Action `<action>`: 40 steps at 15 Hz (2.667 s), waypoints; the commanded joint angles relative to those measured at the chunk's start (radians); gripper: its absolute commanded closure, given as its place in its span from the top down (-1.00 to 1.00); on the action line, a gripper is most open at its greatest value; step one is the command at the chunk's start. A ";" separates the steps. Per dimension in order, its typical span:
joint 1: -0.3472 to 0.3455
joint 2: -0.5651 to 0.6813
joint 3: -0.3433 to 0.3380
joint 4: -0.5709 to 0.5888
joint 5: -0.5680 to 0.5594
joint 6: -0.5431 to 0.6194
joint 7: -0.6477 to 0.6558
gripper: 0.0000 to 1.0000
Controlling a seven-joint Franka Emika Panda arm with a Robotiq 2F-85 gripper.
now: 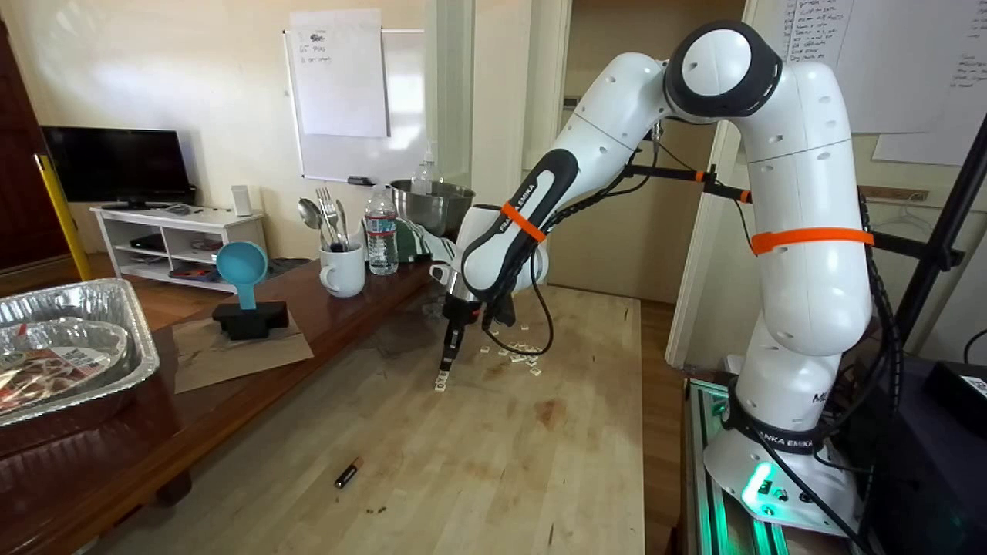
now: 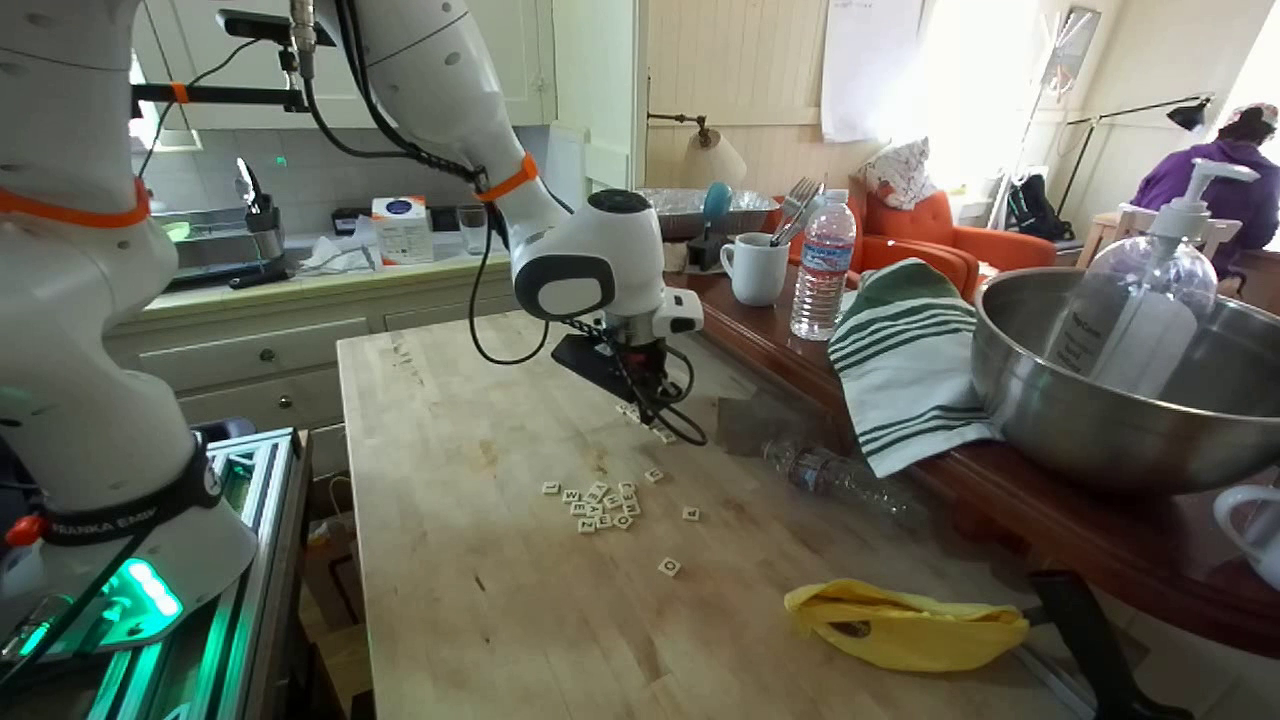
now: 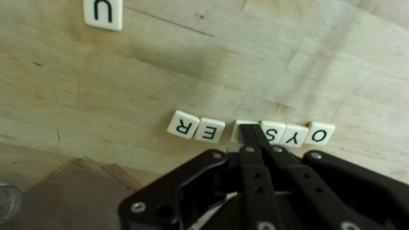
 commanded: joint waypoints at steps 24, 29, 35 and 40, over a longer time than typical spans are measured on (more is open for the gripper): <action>-0.026 0.038 -0.047 0.022 0.054 0.091 0.103 -1.00; -0.027 0.050 -0.041 0.031 0.035 0.098 0.120 -1.00; -0.007 0.052 -0.059 0.030 -0.024 0.087 0.113 -1.00; 0.013 0.050 -0.082 0.024 -0.113 0.086 0.106 -1.00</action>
